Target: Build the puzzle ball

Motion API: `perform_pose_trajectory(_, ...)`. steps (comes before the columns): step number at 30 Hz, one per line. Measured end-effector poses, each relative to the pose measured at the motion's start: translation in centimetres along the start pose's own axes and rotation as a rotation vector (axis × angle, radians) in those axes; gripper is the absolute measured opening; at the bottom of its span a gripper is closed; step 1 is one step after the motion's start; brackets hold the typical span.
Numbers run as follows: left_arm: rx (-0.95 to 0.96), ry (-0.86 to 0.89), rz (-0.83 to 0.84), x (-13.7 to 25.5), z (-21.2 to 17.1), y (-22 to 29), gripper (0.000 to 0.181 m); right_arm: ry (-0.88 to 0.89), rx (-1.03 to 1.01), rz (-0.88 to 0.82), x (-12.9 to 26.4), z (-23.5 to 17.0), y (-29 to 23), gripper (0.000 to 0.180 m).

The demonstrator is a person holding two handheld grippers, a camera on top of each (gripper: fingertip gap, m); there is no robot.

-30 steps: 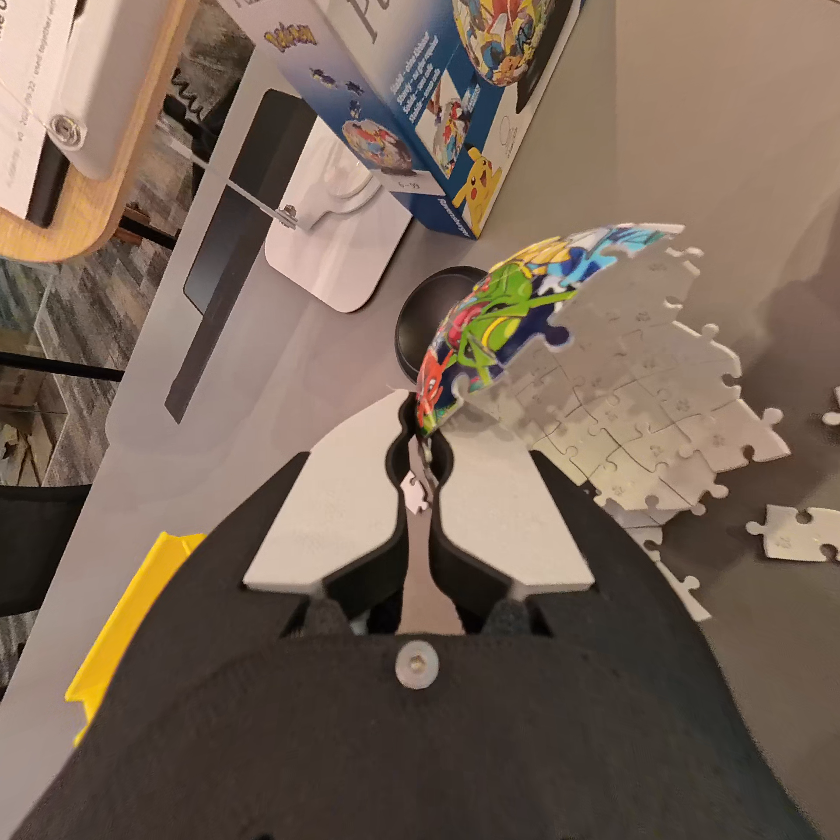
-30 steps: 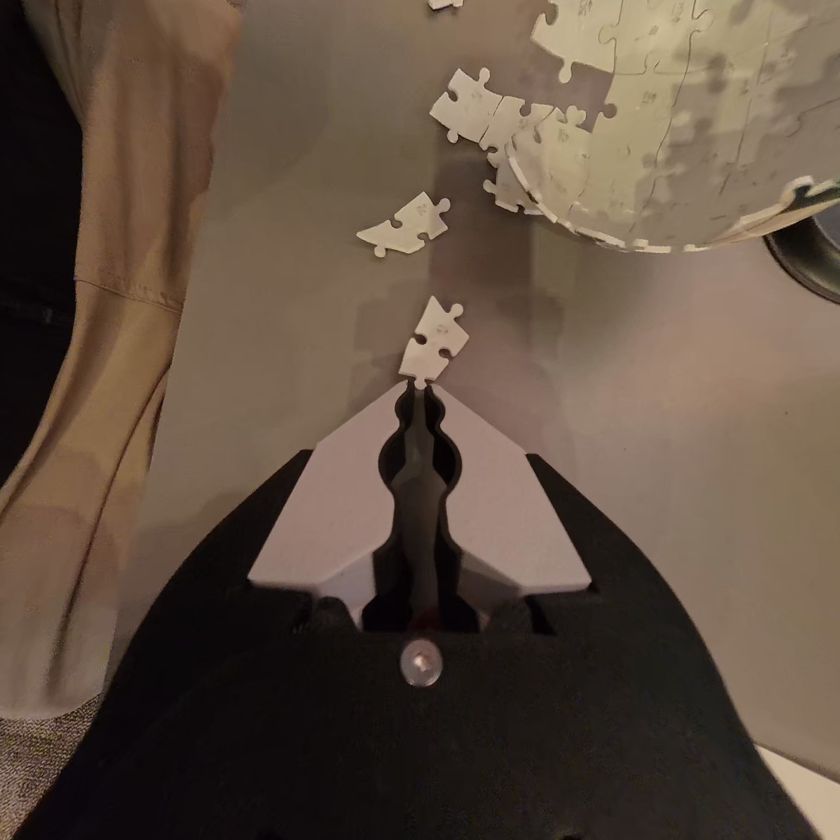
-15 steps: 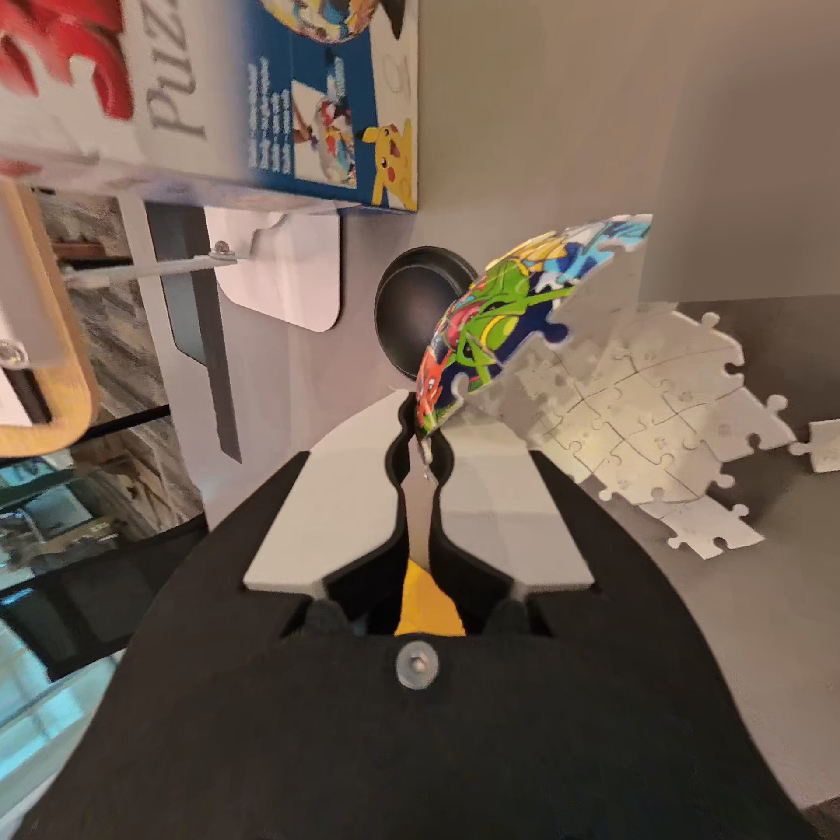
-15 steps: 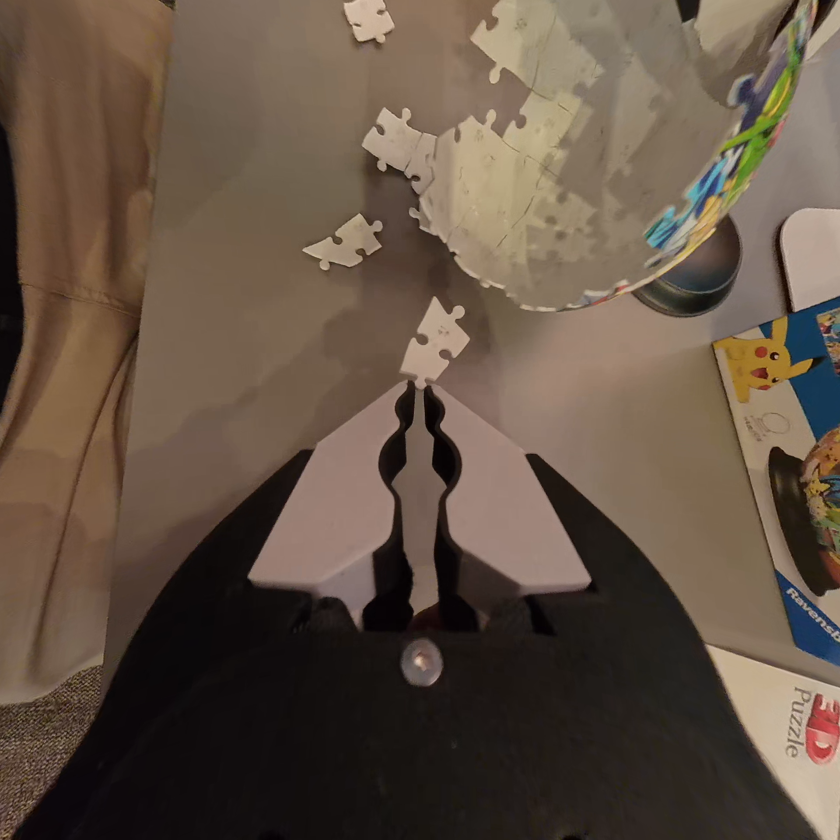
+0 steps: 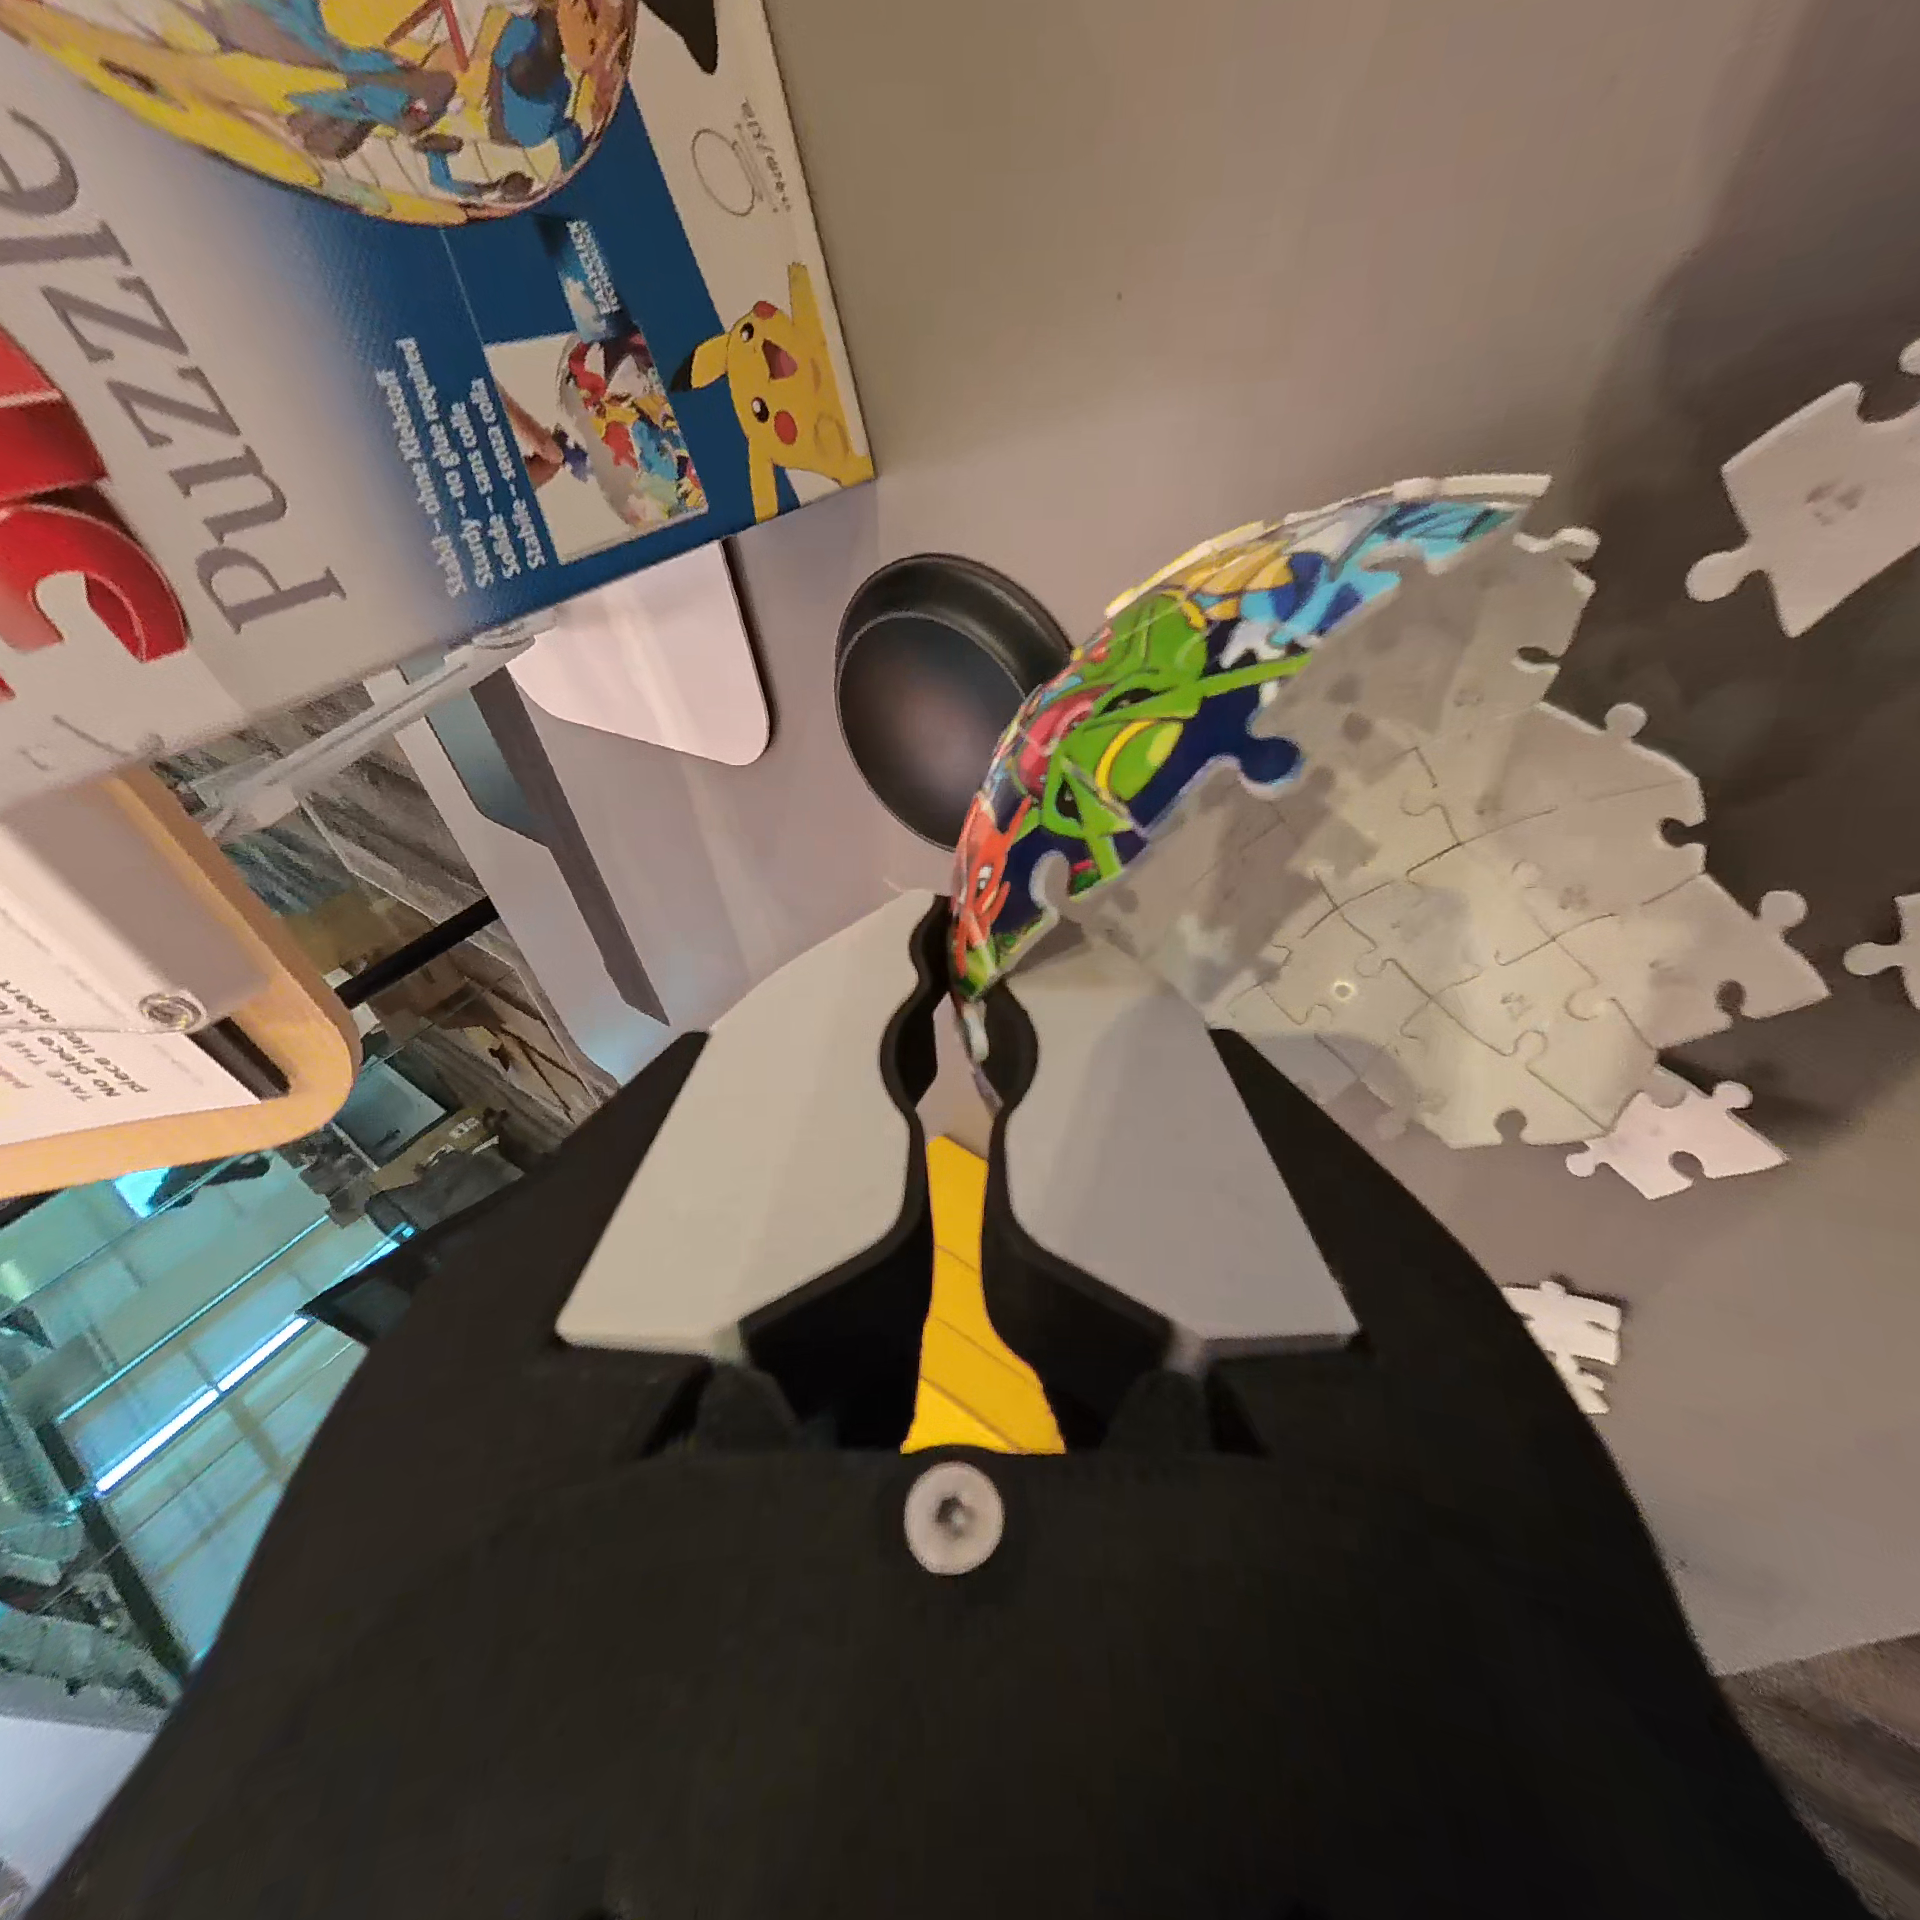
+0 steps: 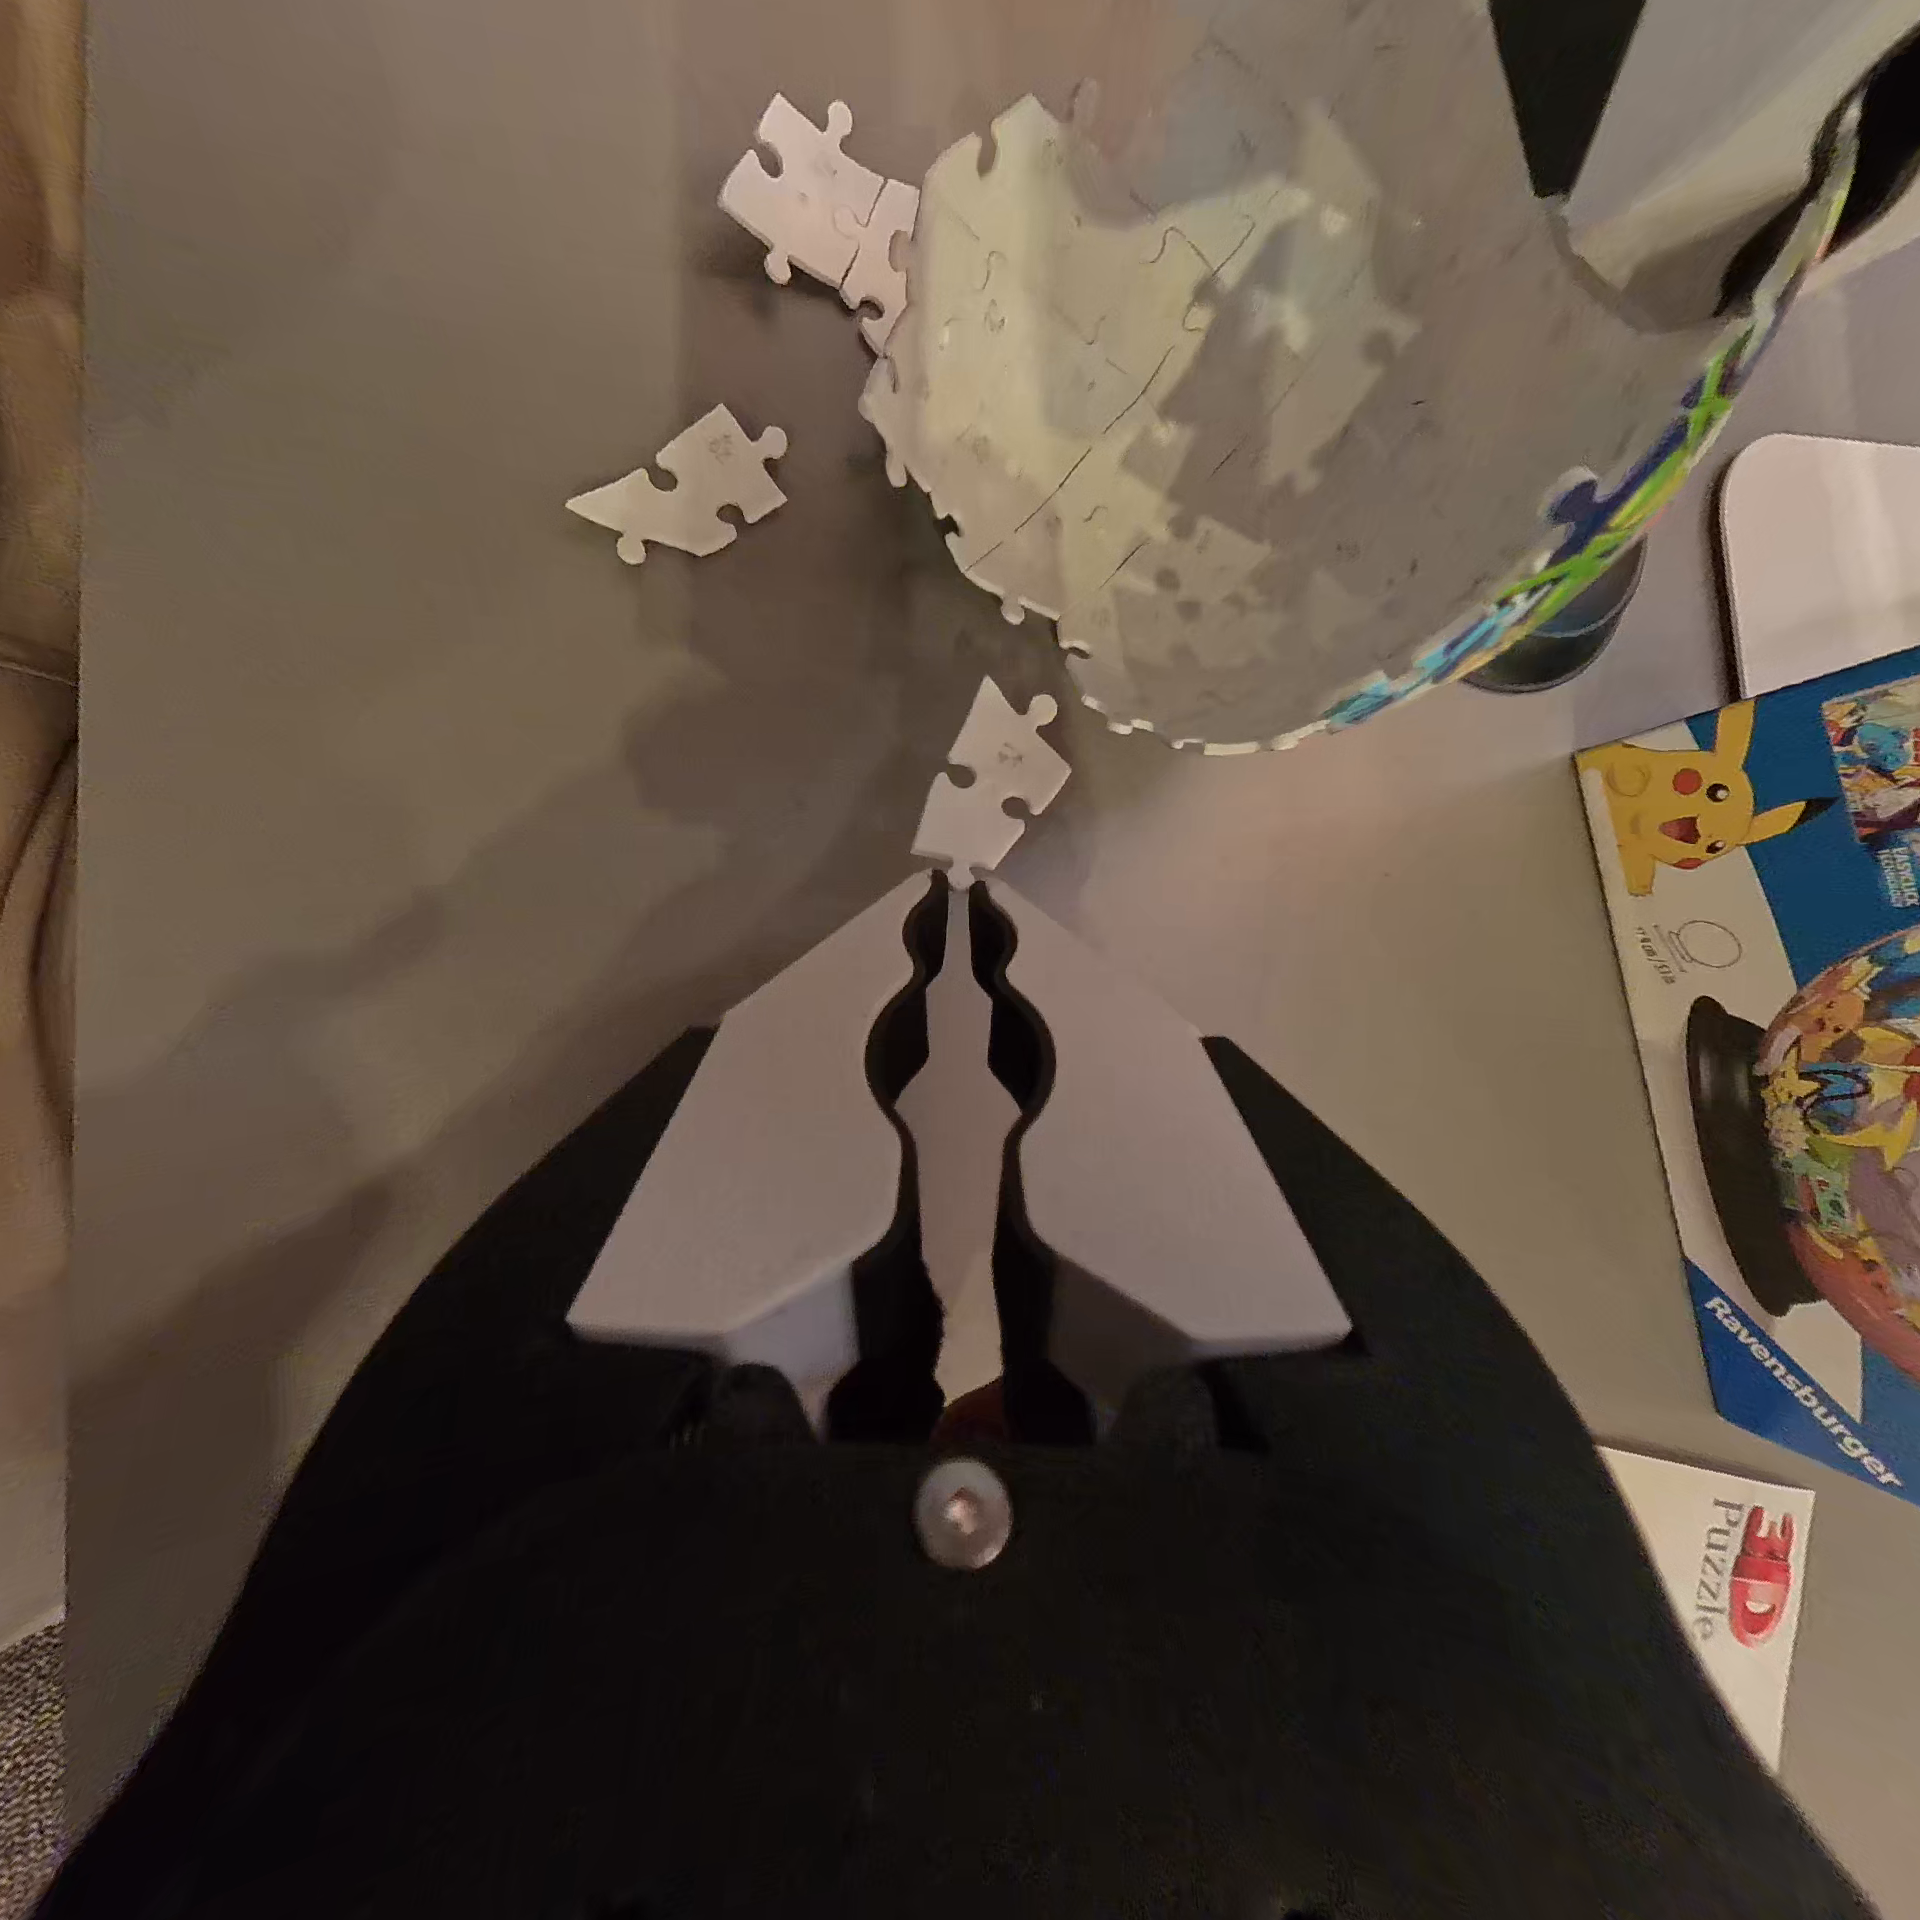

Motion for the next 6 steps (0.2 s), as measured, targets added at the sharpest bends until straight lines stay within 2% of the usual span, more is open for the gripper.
perform_pose_trajectory(1,-0.007,-0.008,0.002,-0.03,0.10,-0.02,0.003,-0.004,0.008,-0.002,-0.02,-0.04,-0.03,0.002)
perform_pose_trajectory(6,-0.029,-0.035,0.003,-0.02,0.63,0.01,0.003,-0.005,0.021,-0.017,0.02,0.09,0.05,0.002)
Point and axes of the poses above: each gripper's, where its closed fingertips meet, x back along the fingers, z out of its top, y = z × x across the jaws, the point moved 6 cm from there along x, back along the fingers, and after that the axes turned 14 degrees about -z, right-handed, at the moved point
